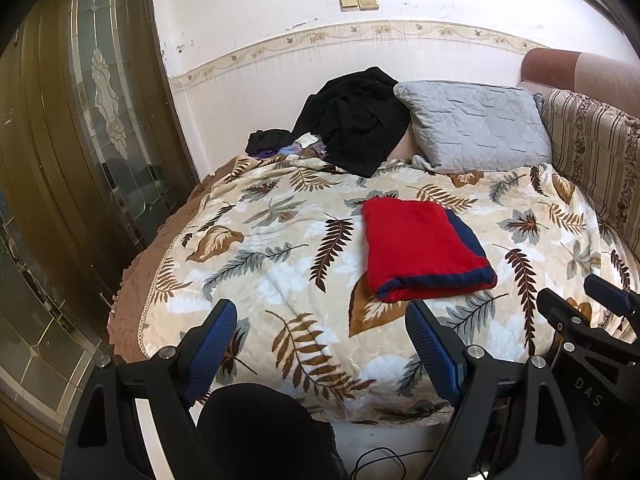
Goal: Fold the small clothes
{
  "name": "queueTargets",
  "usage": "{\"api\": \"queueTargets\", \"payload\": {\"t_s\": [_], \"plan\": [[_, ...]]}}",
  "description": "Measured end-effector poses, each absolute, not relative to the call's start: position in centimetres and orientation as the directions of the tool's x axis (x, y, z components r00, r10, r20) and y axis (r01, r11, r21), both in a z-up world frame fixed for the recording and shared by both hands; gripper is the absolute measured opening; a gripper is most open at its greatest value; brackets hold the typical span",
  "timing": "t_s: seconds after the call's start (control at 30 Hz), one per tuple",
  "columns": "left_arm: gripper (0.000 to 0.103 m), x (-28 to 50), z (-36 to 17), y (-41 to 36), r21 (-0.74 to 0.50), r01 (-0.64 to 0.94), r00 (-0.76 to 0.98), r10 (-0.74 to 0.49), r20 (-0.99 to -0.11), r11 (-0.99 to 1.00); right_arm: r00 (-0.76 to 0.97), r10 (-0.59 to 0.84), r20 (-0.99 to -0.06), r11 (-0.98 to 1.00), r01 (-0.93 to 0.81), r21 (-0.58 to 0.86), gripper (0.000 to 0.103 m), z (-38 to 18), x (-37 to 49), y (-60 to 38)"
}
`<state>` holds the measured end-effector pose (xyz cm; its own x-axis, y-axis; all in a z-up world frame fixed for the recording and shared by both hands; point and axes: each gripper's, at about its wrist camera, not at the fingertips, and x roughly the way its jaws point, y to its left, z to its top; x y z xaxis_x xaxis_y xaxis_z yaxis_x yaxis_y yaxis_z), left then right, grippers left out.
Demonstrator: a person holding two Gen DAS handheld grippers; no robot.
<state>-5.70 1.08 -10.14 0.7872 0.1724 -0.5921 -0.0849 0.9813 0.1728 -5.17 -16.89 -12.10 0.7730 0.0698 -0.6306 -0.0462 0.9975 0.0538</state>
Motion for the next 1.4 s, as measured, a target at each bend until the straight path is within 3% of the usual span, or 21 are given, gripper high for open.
{"api": "queueTargets", "payload": {"t_s": [1.4], "plan": [[0.087,-4.3,-11.2,1.6,0.157,-0.104,0.758,0.180,-0.627,0.982,0.776,0.026,-0.630,1.000,-0.027,0.009,0.068,-12.6,-4.2,-16.4]]}}
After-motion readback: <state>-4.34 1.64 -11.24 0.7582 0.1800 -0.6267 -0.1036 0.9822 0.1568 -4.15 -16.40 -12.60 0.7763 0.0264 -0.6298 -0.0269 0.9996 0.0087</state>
